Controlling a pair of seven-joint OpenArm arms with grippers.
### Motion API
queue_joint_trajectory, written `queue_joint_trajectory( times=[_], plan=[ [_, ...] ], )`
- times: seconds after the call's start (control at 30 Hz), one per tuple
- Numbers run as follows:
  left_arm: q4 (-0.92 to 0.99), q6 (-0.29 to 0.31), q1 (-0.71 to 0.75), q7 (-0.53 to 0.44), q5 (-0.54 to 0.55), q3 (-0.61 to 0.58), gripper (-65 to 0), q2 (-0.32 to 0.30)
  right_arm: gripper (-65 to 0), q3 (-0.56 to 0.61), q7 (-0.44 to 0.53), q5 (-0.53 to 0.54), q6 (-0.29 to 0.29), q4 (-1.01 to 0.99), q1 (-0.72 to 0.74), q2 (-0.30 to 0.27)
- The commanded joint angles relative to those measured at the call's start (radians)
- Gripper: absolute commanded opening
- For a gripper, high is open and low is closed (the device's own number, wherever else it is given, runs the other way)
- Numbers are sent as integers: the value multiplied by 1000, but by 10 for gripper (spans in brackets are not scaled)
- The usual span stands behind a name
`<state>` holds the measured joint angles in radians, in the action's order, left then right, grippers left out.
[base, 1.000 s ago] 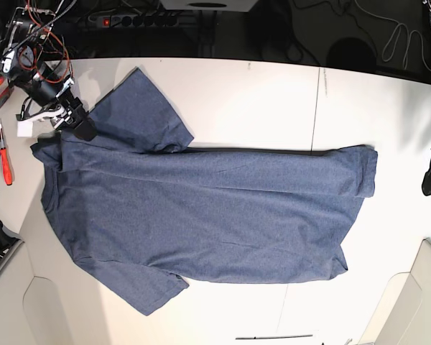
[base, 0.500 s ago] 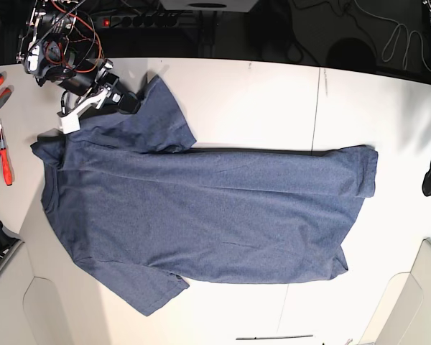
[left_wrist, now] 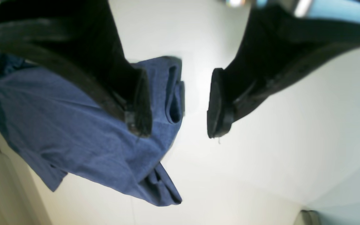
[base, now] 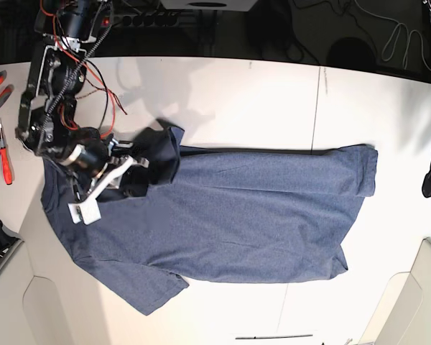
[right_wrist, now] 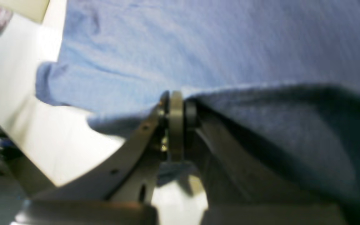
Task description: Layout the t-shirt on the table in an organized manner, then fold the t-shirt properly
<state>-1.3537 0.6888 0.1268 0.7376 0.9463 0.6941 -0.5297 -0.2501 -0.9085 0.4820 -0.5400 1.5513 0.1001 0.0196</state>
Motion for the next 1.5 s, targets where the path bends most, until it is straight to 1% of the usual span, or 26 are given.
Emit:
queue_joint_trajectory(
  times=[0.0, 0.1, 0.17, 0.2, 0.27, 0.3, 0.33, 0.37, 0.43, 0.53, 0.57, 0.6, 0.63, 0.67, 0.77, 0.83, 0.93, 1.0, 1.07, 1.17, 1.23, 1.27, 1.33, 1.37, 1.47],
  plan=[
    [-15, 9, -10, -19, 23, 8, -332, -25, -650, 25, 50, -21, 10, -14, 44, 0],
    [-15, 9, -10, -11, 23, 8, -332, -25, -650, 88, 140, -146, 63, -106, 112, 0],
    [-15, 9, -10, -3, 23, 8, -332, -25, -650, 105, 190, -209, 106, -157, 148, 0],
    [-15, 9, -10, -3, 23, 8, -332, -25, -615, 105, 203, -235, 121, -175, 163, 0],
    [-15, 9, -10, 1, 23, 8, -332, -25, -426, 104, 206, -272, 126, -196, 188, -1],
    [-15, 9, -10, 1, 23, 8, -332, -25, -358, 104, 206, -289, 126, -200, 194, -3],
    [-15, 9, -10, 1, 23, 8, -332, -25, -326, 104, 206, -302, 126, -200, 199, -3],
    [-15, 9, -10, 1, 23, 8, -332, -25, -325, 103, 206, -314, 128, -200, 204, -3],
    [-15, 9, -10, 1, 23, 8, -332, -25, -327, 103, 227, -345, 146, -199, 211, -6],
    [-15, 9, -10, 5, 56, 3, -336, -24, -332, 101, 363, -426, 157, -198, 223, -24],
    [-15, 9, -12, 13, 76, -8, -367, -24, -369, 101, 379, -443, 181, -198, 231, -35],
    [-15, 9, -17, 23, 90, -29, -440, -24, -446, 101, 369, -450, 205, -198, 243, -47],
    [-15, 9, -24, 24, 90, -61, -538, -24, -567, 101, 345, -457, 236, -197, 254, -59],
    [-15, 9, -32, 22, 85, -102, -640, -24, -650, 99, 314, -457, 261, -197, 264, -71],
    [-15, 9, -78, 20, 51, -247, -650, -21, -650, 99, 237, -456, 278, -193, 265, -100],
    [-15, 9, -115, 18, -21, -334, -650, -13, -650, 99, 232, -455, 278, -189, 235, -106],
    [-14, 9, -157, -6, -190, -418, -650, 6, -650, 99, 267, -455, 274, -188, 163, -105],
    [-11, 9, -169, -69, -324, -458, -650, 17, -650, 99, 293, -457, 274, -191, 109, -106],
    [-2, -47, -171, -146, -417, -496, -650, 17, -650, 99, 319, -459, 277, -200, 65, -112],
    [36, -110, -172, -200, -473, -561, -650, 18, -650, 99, 344, -487, 317, -233, 24, -134],
    [94, -129, -171, -223, -481, -611, -650, 21, -650, 97, 353, -507, 353, -266, 12, -155],
    [136, -129, -172, -245, -486, -633, -650, 24, -650, 96, 357, -507, 358, -287, 10, -166],
    [230, -129, -174, -298, -534, -664, -650, 40, -650, 95, 358, -504, 356, -328, 10, -185],
    [275, -133, -177, -317, -564, -668, -650, 50, -650, 95, 352, -501, 344, -343, 9, -190],
    [344, -188, -175, -336, -603, -665, -650, 53, -650, 95, 304, -483, 303, -355, 2, -191]
  ],
)
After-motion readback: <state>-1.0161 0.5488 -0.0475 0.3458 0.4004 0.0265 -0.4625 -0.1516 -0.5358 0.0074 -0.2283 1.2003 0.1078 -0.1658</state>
